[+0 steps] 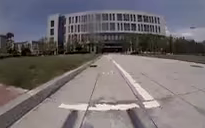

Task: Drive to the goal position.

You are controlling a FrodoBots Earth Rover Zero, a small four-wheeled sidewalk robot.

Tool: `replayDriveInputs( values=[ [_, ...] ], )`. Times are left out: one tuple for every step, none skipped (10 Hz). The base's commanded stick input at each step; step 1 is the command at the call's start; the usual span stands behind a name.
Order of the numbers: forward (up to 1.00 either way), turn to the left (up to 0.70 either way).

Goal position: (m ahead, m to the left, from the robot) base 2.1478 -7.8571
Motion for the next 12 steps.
replayDriveInputs(
  values=[
    [0.70,0.00],
    [0.70,0.00],
    [0.70,0.00],
    [0.70,0.00],
    [0.70,0.00],
    [0.70,0.00],
    [0.70,0.00],
    [0.70,0.00],
    [0.70,0.00],
    [0.70,0.00],
    [0.70,0.00],
    [0.70,0.00]
  ],
)
